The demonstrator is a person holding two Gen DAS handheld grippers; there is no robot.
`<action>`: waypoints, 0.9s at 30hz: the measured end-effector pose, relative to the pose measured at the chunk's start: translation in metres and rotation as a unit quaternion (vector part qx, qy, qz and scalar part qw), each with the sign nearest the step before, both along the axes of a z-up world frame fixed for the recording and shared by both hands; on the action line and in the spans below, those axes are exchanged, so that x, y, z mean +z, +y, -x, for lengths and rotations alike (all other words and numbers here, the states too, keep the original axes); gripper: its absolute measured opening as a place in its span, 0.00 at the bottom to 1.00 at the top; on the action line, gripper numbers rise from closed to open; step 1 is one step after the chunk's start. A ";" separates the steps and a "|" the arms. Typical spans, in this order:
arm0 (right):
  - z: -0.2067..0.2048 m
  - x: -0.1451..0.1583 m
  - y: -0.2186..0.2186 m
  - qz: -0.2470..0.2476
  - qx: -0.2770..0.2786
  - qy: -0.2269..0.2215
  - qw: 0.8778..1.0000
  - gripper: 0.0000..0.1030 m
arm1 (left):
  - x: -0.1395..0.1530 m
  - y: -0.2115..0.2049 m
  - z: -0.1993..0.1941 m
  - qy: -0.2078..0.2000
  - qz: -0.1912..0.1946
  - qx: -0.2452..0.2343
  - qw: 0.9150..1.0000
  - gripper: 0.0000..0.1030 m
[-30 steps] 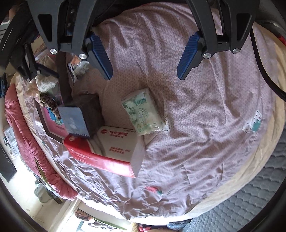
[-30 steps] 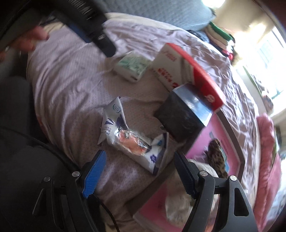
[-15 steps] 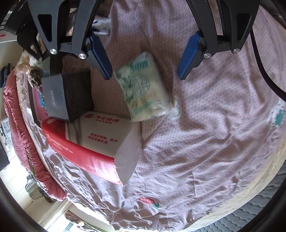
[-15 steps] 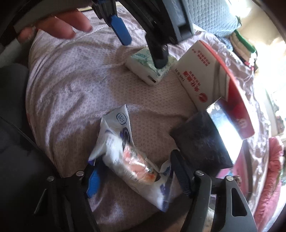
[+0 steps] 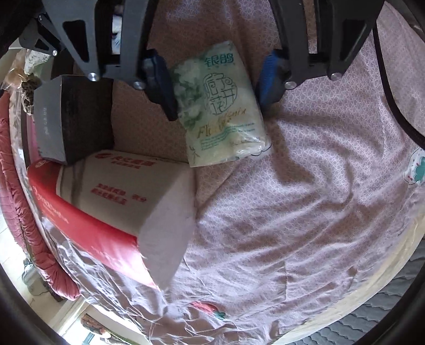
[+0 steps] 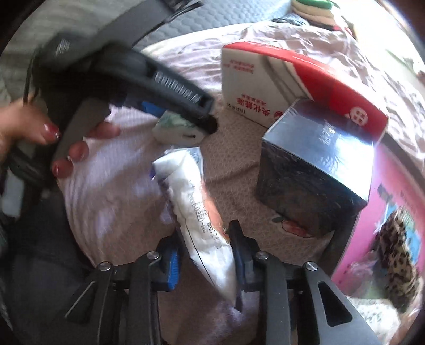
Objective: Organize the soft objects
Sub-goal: 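Grasp mint-green tissue packet with left tool while right tool grasps white snack packet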
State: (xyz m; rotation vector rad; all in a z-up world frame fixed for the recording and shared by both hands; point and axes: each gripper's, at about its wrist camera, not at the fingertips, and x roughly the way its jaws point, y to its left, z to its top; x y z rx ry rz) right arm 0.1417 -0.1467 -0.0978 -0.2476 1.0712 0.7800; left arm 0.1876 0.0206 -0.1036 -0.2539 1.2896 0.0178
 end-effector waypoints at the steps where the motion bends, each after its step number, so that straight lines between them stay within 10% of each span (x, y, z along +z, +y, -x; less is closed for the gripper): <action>1: 0.000 0.001 0.001 -0.013 -0.008 0.007 1.000 0.27 | 0.001 0.000 0.000 -0.002 -0.001 -0.003 1.000 0.48; 15: 0.013 0.007 -0.009 -0.050 -0.052 0.024 0.997 0.21 | 0.033 0.003 0.028 -0.041 0.030 -0.021 0.998 0.43; 27: 0.049 0.098 -0.072 -0.132 -0.136 -0.036 0.981 0.21 | 0.118 -0.036 0.057 -0.123 0.010 -0.078 0.989 0.43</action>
